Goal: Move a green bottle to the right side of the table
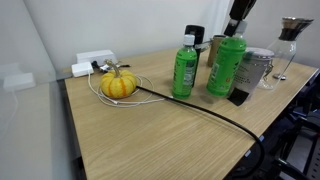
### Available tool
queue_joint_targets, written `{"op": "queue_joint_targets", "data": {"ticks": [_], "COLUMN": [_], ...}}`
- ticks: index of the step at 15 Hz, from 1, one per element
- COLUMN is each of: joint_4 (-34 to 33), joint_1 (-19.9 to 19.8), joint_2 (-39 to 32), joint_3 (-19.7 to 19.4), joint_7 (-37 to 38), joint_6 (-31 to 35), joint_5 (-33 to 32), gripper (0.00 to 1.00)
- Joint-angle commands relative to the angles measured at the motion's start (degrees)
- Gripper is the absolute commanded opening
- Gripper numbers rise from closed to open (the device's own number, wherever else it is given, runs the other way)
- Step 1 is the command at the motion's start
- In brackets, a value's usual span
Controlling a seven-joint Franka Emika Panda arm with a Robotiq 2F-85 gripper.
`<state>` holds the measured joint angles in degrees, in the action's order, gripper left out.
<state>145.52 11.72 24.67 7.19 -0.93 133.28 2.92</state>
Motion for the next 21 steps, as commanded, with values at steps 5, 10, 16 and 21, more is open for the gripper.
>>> {"op": "queue_joint_targets", "data": {"ticks": [5,10,16,21], "joint_4": [-4.97,-11.54,-17.98,-18.73], "joint_1": [-3.62,-10.19,-23.10,-30.86], "joint_2": [3.18,4.24,4.74,5.39], "joint_3": [-5.22,-5.96,-4.91,-5.85], "joint_7": [-2.41,-0.02,10.66,20.84], "joint_6": [2.34,6.35,6.53,3.61], "joint_5": [0.69,-5.10,-18.56,-24.42], "gripper": [0.09,0.09,0.09,0.09]}}
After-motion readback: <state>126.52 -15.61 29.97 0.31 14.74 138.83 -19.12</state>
